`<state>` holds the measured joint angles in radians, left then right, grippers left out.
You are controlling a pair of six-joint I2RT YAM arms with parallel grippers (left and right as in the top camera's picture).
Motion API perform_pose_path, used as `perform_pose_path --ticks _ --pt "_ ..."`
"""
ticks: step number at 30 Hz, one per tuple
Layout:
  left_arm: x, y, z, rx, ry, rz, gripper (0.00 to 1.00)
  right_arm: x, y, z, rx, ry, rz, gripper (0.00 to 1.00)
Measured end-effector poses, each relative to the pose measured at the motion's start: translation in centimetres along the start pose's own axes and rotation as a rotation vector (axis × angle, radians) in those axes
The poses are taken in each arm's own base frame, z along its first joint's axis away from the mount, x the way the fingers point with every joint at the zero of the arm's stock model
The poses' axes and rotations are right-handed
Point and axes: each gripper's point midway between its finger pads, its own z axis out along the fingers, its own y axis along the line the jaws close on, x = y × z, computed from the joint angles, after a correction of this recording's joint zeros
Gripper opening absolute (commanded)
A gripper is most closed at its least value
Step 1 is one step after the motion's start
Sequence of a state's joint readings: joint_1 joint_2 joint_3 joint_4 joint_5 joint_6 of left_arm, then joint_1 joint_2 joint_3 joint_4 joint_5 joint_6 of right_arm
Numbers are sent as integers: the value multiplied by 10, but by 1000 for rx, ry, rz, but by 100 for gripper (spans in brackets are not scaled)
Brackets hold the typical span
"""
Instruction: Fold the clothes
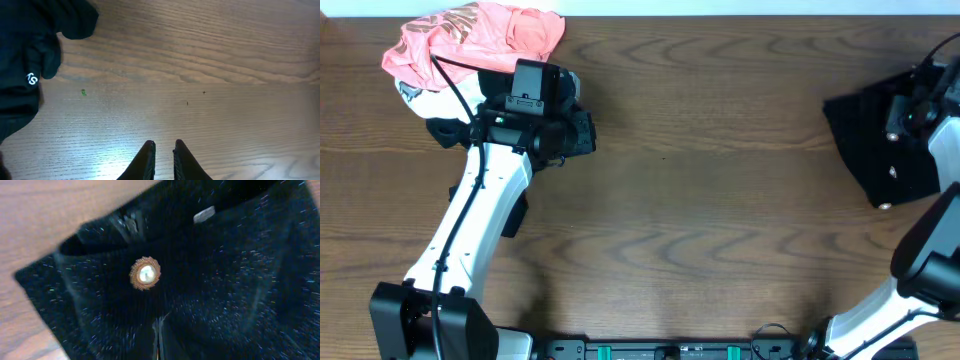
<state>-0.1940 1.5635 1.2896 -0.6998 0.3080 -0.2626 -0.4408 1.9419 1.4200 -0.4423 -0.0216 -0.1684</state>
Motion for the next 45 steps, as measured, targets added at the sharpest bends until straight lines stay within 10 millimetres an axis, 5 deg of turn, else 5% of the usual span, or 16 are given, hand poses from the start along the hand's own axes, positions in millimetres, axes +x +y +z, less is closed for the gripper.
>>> perform_pose_path --ticks 11,16,34,45 --pt "2 1 0 -3 6 -2 15 21 5 52 -3 47 -19 1" --pt "2 1 0 -2 7 -2 15 15 6 63 15 12 31 1" --pt "2 1 0 -2 6 -3 15 3 -2 71 184 -79 478 2" --pt "2 1 0 -2 7 -2 15 -1 -2 71 198 -113 590 2"
